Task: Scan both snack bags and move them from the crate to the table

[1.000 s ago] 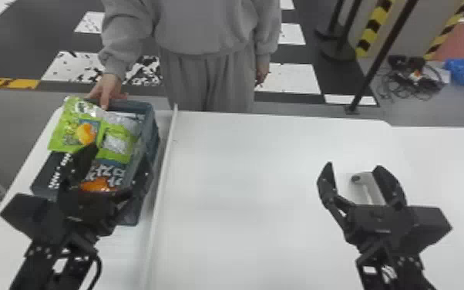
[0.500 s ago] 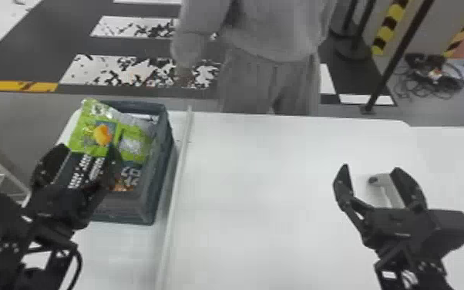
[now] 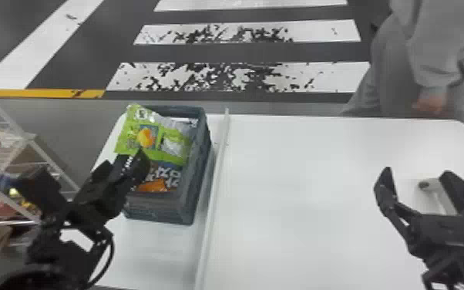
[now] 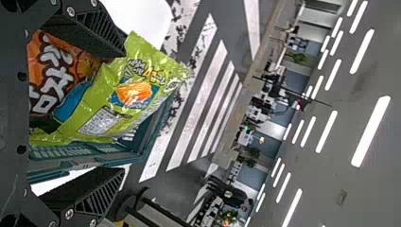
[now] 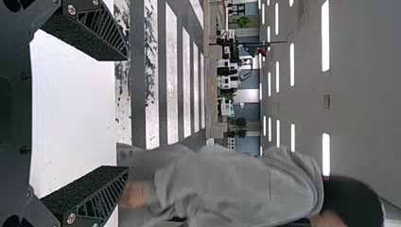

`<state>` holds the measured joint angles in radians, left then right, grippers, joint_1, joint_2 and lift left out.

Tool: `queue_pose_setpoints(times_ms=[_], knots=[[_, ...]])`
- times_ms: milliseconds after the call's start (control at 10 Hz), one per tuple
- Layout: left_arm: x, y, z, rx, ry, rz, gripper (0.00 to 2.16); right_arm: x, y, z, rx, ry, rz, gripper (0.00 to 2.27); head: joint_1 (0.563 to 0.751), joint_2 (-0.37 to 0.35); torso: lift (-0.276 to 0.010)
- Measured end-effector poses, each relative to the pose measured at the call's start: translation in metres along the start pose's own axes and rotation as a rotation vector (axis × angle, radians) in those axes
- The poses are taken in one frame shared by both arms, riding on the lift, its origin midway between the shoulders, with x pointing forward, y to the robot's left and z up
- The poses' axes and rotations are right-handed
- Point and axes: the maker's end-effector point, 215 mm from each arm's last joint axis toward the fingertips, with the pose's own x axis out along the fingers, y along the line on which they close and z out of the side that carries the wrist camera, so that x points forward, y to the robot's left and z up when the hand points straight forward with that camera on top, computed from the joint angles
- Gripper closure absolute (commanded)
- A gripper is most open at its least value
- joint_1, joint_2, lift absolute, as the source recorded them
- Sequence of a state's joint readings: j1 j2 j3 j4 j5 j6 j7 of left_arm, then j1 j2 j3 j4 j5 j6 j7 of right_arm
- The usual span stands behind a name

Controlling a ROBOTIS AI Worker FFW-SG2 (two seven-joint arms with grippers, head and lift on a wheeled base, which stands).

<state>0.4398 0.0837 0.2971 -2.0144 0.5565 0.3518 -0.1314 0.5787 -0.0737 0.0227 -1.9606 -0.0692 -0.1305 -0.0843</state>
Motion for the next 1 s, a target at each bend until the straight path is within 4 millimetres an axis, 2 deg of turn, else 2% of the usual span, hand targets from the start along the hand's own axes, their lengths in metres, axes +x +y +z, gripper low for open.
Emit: queue_pose_setpoints(times_ms=[300, 700, 1000], knots=[[0.028, 0.005, -0.01, -0.074, 0.106, 0.121, 0.14, 0.001, 0.004, 0.002, -0.001, 0.003, 0.01, 0.11, 0.695, 0.121, -0.035], [0.046, 0.014, -0.037, -0.108, 0.188, 0.256, 0.14, 0.003, 0.01, -0.001, -0.018, 0.04, 0.032, 0.11, 0.695, 0.123, -0.035], [0.063, 0.02, -0.038, -0.141, 0.178, 0.275, 0.14, 0.002, 0.016, -0.002, -0.025, 0.057, 0.05, 0.11, 0.695, 0.132, -0.035]])
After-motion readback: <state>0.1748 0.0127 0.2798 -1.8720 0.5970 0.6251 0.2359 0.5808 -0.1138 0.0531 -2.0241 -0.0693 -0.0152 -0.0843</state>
